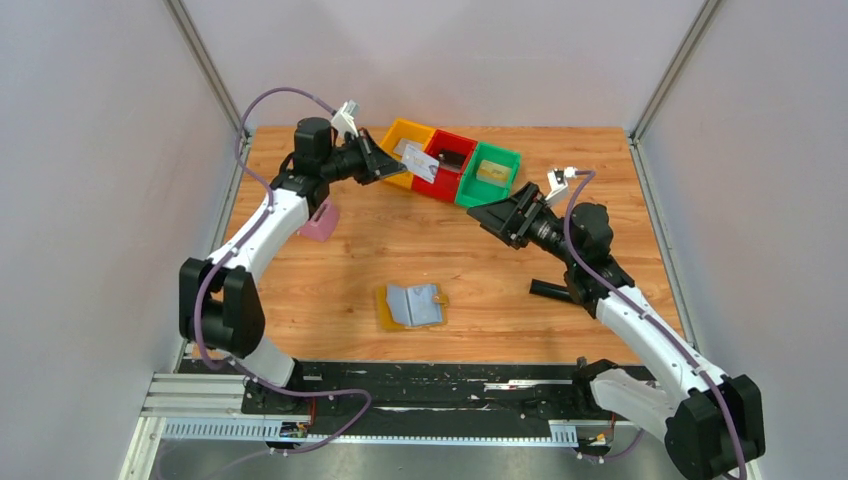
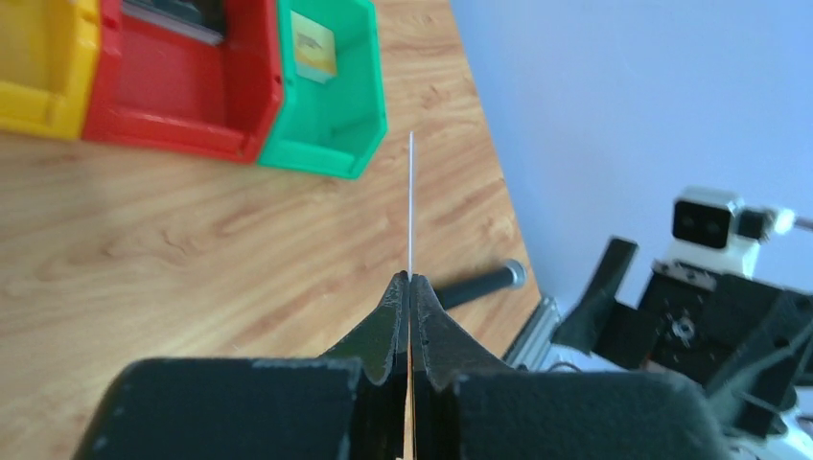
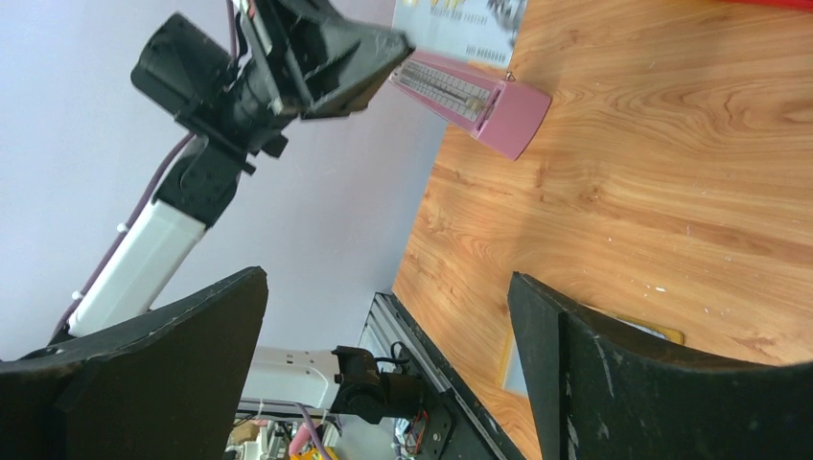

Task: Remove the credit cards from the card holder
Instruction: Place the credit card in the storage box.

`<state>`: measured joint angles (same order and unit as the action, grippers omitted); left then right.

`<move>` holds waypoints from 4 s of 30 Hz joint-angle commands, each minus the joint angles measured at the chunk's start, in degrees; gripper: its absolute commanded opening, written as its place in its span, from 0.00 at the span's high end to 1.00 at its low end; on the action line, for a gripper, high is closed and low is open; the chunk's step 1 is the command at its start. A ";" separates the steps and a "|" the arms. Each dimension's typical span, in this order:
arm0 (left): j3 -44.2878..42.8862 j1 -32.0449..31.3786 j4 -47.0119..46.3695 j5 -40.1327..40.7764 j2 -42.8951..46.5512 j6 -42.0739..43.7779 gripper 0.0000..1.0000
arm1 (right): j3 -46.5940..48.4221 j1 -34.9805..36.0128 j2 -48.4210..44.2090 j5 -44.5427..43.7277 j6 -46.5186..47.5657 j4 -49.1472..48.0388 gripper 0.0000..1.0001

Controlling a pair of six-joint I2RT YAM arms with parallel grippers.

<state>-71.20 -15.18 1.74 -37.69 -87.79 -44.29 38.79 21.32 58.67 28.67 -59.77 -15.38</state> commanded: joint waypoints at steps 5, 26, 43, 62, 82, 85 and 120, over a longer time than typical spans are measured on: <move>-16.82 2.55 7.32 8.18 -13.98 9.92 1.00 | 1.97 -0.14 -4.09 -2.40 3.23 7.45 0.00; -56.36 6.30 15.75 7.38 -48.05 16.74 1.00 | 5.71 -0.05 -0.28 -2.65 6.02 13.91 0.00; -61.44 6.22 12.45 7.00 -56.53 16.05 1.00 | 7.67 -0.05 2.04 -4.74 6.06 15.12 0.00; -62.38 5.01 7.58 8.22 -60.64 14.79 1.00 | 10.84 -0.05 5.35 -5.45 7.10 15.12 0.00; -64.17 4.33 6.74 11.10 -62.53 14.26 0.81 | 13.07 -0.03 7.42 -4.08 7.23 13.73 0.00; -64.29 4.37 6.62 11.21 -62.47 14.11 0.77 | 13.06 -0.08 7.21 -4.03 7.20 13.71 0.00; -60.64 3.62 4.57 10.75 -56.93 14.66 0.66 | 12.59 -0.01 8.71 -1.87 6.77 12.31 0.00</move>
<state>-131.92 -11.18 9.21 -26.28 -149.01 -30.26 49.56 21.30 66.78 25.82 -53.45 0.14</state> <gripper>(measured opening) 0.344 0.998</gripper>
